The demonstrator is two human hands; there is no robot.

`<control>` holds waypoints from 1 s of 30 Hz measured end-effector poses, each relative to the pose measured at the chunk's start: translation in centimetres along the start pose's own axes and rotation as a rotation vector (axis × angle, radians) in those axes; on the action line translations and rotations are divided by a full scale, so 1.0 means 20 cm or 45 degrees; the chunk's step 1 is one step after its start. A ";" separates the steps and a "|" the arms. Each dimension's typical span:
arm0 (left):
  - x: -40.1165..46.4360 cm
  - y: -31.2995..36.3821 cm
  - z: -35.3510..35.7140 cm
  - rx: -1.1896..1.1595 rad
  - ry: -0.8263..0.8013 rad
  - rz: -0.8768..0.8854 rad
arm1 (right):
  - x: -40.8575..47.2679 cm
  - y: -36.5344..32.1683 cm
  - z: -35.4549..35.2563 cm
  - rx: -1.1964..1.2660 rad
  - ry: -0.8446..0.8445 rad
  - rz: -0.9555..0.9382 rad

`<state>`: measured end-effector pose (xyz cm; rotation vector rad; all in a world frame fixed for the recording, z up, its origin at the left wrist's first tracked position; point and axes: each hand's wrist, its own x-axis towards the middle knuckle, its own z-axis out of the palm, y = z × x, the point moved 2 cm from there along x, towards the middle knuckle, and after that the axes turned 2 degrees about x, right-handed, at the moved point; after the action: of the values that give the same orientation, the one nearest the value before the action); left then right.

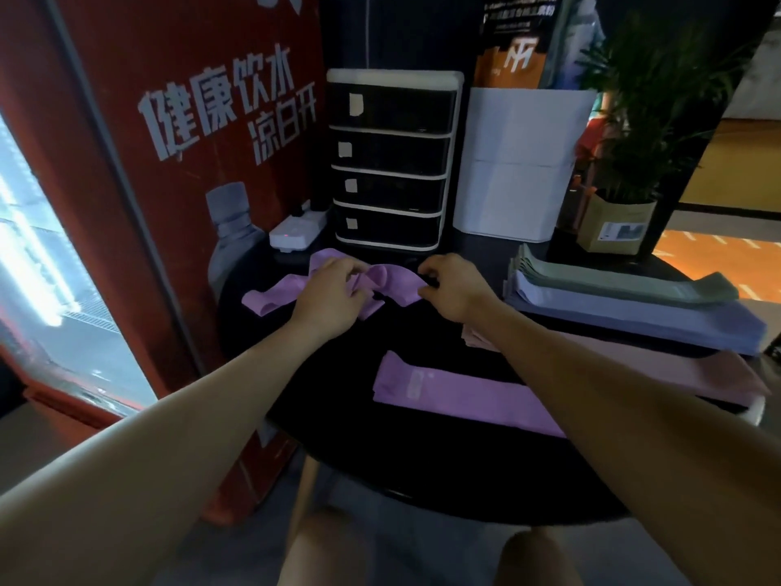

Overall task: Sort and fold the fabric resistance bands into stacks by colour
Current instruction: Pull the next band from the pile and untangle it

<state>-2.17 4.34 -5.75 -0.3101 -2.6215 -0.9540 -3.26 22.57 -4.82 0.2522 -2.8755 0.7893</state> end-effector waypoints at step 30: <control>0.43 0.18 -0.10 -0.163 0.050 0.218 | 0.35 -0.24 -0.48 0.664 0.343 -0.133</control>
<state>-8.49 6.46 1.13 -0.5330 -2.4572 -1.0584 -8.16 22.62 7.03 0.3197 -2.3440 1.4189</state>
